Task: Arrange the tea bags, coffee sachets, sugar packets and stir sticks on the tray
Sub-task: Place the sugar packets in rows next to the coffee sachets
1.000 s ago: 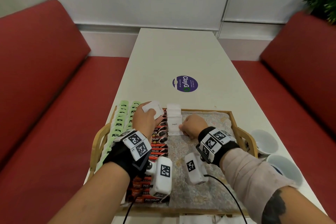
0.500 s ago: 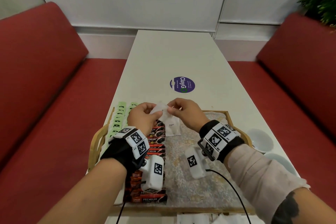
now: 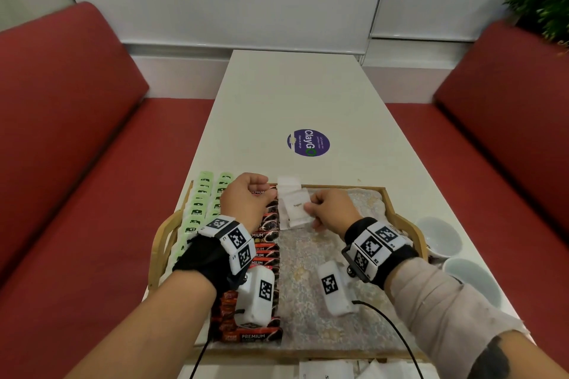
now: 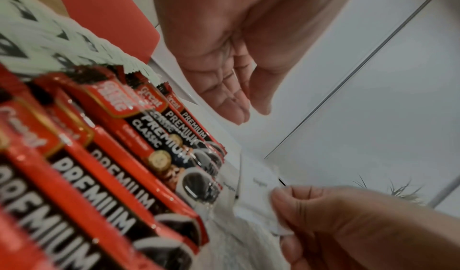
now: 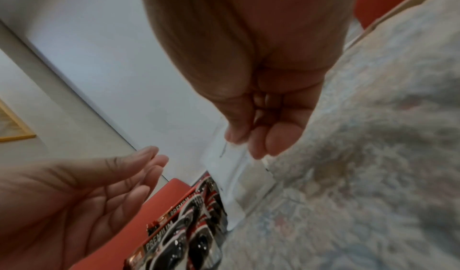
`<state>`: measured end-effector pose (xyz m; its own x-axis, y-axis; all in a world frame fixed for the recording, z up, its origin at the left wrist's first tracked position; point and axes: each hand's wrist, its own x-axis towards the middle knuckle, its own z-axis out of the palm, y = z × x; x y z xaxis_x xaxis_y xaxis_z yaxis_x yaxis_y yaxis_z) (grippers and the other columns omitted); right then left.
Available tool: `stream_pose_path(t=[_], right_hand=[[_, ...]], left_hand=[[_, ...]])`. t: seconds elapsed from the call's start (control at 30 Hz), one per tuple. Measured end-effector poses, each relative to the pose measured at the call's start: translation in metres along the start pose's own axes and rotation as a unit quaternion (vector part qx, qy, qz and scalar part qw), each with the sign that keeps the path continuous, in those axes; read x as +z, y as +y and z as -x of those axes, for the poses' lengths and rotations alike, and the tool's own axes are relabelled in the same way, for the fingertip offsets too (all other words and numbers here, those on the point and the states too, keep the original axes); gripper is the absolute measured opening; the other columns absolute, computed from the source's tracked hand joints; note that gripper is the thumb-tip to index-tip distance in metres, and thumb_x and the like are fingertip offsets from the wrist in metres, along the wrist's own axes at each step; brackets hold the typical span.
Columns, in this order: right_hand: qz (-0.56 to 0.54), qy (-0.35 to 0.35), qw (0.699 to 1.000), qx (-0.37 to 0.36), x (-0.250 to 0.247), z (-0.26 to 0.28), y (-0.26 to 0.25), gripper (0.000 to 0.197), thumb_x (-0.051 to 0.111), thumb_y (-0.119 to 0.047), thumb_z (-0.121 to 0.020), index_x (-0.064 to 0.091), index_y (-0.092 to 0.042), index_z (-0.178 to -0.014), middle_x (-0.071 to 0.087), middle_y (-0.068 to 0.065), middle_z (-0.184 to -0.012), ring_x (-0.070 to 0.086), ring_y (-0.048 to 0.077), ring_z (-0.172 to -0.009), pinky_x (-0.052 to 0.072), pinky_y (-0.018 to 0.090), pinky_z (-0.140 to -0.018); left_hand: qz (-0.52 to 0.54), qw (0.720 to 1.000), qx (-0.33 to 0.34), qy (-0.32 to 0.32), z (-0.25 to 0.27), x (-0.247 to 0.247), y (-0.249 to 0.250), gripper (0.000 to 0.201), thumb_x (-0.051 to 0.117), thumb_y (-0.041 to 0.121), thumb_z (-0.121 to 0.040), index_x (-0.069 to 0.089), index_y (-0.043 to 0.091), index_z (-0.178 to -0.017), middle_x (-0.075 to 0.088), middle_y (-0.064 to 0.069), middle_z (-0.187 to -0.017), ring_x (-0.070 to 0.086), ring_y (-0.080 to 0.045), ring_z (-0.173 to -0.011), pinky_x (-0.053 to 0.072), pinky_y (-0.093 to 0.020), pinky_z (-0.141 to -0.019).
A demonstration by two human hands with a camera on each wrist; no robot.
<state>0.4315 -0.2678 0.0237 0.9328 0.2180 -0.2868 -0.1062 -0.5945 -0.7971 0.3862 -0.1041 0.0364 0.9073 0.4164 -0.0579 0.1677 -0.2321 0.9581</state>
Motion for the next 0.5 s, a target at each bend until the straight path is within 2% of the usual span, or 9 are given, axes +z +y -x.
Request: stream_pose_path(t=[0.03,0.1,0.2,0.3,0.37,0.5], right_hand=[[-0.006,-0.009,1.0,0.024,0.001,0.0,0.003,0.028,0.057,-0.008,-0.093,0.049,-0.011,-0.066,0.057,0.005,-0.055,0.06,0.019,-0.049,0.053,0.034,-0.055],[-0.023,-0.025,0.997,0.067,0.003,0.002,0.005,0.024,0.057,-0.008,-0.094,0.05,-0.01,-0.071,0.059,0.007,-0.051,0.061,0.021,-0.047,0.055,0.035,-0.052],[-0.028,-0.03,0.995,0.088,0.008,0.003,0.006,0.023,0.058,-0.008,-0.093,0.049,-0.011,-0.072,0.058,0.006,-0.046,0.058,0.018,-0.041,0.051,0.03,-0.047],[-0.009,-0.026,0.996,0.084,0.012,0.002,0.003,0.022,0.061,-0.01,-0.091,0.05,-0.011,-0.072,0.06,0.008,-0.053,0.058,0.019,-0.043,0.05,0.028,-0.044],[0.01,-0.023,0.996,0.083,0.015,0.001,0.001,0.022,0.062,-0.012,-0.091,0.051,-0.012,-0.072,0.063,0.01,-0.06,0.06,0.023,-0.049,0.053,0.032,-0.049],[0.067,-0.013,0.995,0.078,0.019,-0.003,-0.001,0.024,0.062,-0.017,-0.09,0.053,-0.011,-0.069,0.069,0.015,-0.079,0.064,0.029,-0.066,0.057,0.041,-0.069]], left_hand=[[0.005,1.0,0.0,0.0,0.001,0.0,-0.001,0.021,0.07,0.007,-0.083,0.062,0.013,-0.101,0.066,0.001,-0.092,0.064,-0.017,-0.08,0.055,-0.018,-0.055],[0.008,1.0,0.0,-0.004,0.002,0.0,-0.002,0.02,0.068,0.004,-0.084,0.062,0.011,-0.102,0.065,-0.001,-0.092,0.062,-0.013,-0.077,0.053,-0.014,-0.051],[0.01,1.0,-0.005,-0.01,0.002,0.002,-0.005,0.019,0.067,0.002,-0.084,0.061,0.01,-0.1,0.065,0.0,-0.09,0.061,-0.009,-0.073,0.054,-0.014,-0.053],[0.016,1.0,-0.008,-0.011,0.003,0.002,-0.006,0.017,0.066,0.0,-0.084,0.061,0.011,-0.098,0.064,-0.001,-0.089,0.061,-0.01,-0.073,0.054,-0.015,-0.053],[0.018,1.0,-0.009,-0.012,0.004,0.002,-0.006,0.018,0.065,0.0,-0.084,0.061,0.012,-0.096,0.064,-0.001,-0.089,0.061,-0.012,-0.075,0.054,-0.015,-0.053],[0.014,1.0,-0.014,-0.02,0.004,0.003,-0.007,0.019,0.065,-0.001,-0.084,0.061,0.013,-0.095,0.064,0.001,-0.088,0.061,-0.01,-0.075,0.054,-0.016,-0.054]])
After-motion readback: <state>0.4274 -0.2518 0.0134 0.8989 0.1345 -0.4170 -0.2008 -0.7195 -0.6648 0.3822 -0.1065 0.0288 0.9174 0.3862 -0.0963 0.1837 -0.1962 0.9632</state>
